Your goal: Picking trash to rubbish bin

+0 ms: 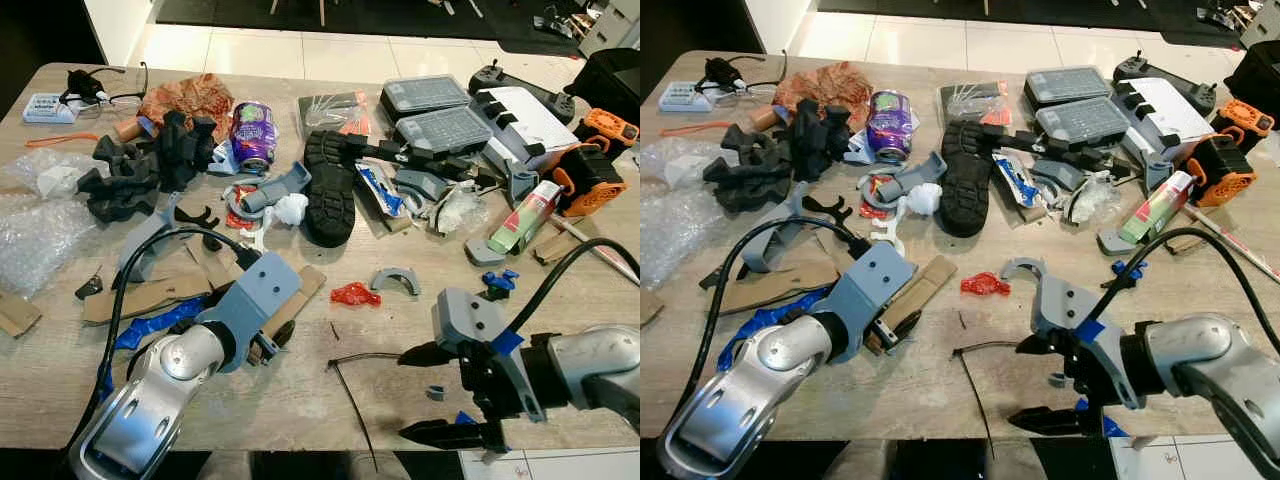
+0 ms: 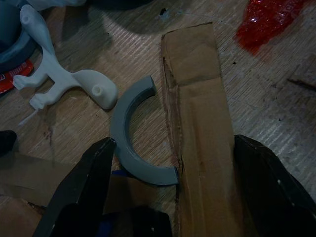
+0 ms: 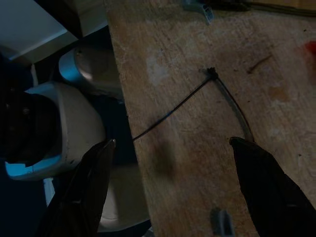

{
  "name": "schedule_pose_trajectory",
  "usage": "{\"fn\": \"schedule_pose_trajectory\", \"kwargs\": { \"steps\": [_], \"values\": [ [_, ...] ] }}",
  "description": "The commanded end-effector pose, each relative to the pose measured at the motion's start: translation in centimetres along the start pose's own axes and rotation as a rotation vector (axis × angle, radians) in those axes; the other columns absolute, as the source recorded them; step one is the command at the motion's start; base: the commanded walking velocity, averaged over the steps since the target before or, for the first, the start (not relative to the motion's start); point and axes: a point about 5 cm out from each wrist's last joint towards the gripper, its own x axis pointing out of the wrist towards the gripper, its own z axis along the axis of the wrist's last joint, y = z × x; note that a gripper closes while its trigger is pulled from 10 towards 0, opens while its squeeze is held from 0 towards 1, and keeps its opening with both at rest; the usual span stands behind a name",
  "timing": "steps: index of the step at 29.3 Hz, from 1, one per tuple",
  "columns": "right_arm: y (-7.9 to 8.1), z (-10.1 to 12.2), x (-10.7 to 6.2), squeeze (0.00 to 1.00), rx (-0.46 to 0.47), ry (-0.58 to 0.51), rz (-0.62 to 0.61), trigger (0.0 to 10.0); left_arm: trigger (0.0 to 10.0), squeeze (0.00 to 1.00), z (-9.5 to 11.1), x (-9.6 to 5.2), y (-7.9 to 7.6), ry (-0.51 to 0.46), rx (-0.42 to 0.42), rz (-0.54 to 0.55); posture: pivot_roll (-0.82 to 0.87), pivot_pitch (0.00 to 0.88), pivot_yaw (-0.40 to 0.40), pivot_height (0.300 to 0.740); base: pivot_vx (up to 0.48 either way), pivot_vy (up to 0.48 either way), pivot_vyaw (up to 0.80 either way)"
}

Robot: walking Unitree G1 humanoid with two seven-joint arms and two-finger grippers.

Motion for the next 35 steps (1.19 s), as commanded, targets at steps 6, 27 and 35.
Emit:
{"fn": "schedule_pose_trajectory", "kwargs": {
  "steps": [6, 27, 35],
  "values": [
    [-1.3, 0.0, -0.8, 0.00, -0.032, 0.009, -0.115, 10.0, 10.0, 0.00, -3.9, 0.5, -0.8, 0.231, -0.040, -0.044, -0.09, 0.199, -0.049, 0.740, 0.000, 0.000, 0.00],
    [-1.7, -0.1, -1.2, 0.00, -0.043, 0.010, -0.136, 10.0, 0.0, 0.00, -4.3, 0.4, -1.6, 0.245, -0.034, -0.101, -0.09, 0.200, -0.058, 0.740, 0.000, 0.000, 0.00],
    [-1.8, -0.1, -1.3, 0.00, -0.046, 0.007, -0.145, 10.0, 0.0, 0.00, -4.4, 0.3, -1.8, 0.251, -0.031, -0.112, -0.09, 0.204, -0.057, 0.740, 0.000, 0.000, 0.00]
  ]
}}
